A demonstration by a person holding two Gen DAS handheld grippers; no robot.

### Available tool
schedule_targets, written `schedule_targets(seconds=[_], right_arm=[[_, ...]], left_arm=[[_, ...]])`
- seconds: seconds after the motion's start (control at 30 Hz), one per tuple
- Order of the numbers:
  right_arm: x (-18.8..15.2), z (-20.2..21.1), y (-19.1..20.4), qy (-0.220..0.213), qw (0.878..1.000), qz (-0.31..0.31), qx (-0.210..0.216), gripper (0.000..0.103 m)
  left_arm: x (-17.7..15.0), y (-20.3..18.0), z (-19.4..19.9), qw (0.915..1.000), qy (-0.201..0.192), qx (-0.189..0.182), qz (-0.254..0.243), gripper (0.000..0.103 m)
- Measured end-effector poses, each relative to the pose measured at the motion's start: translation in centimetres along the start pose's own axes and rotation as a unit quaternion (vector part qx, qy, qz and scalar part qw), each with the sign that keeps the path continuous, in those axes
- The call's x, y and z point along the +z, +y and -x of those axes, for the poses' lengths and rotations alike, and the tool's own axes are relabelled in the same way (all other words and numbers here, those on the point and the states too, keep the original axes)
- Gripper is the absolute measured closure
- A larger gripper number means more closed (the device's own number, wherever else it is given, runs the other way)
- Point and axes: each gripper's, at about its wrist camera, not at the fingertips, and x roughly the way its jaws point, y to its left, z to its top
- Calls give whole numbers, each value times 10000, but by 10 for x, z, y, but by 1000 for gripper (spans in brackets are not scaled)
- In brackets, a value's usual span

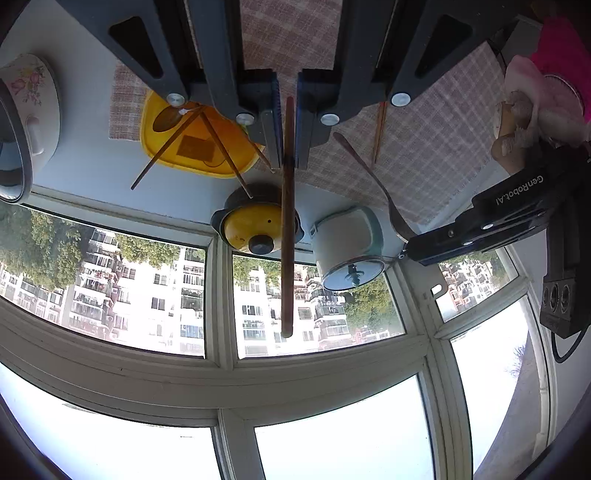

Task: Organize utensils
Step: 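Carry the fork with the left tool while the right tool carries the chopstick to the bin, then open the left tool over the yellow bin while the right tool releases the chopstick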

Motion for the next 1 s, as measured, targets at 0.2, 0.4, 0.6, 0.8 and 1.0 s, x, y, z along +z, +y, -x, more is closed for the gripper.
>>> schedule_targets(seconds=[0.2, 0.4, 0.6, 0.8, 1.0], right_arm=[[7, 21, -25, -200, 9995, -124, -199, 99], [12, 27, -47, -270, 9985, -145, -454, 99], [7, 16, -63, -144, 9978, -170, -630, 99], [-2, -3, -72, 50, 9974, -186, -696, 99], [-12, -23, -80, 304, 9969, -253, -684, 99]], left_arm=[[16, -21, -6, 9997, -102, -211, -10, 83], [26, -42, -19, 9992, -94, -360, -121, 83], [24, -60, -41, 9987, 49, -492, -117, 83], [13, -72, -64, 9983, 281, -502, -110, 83], [-2, -81, -85, 9973, 550, -453, -149, 83]])
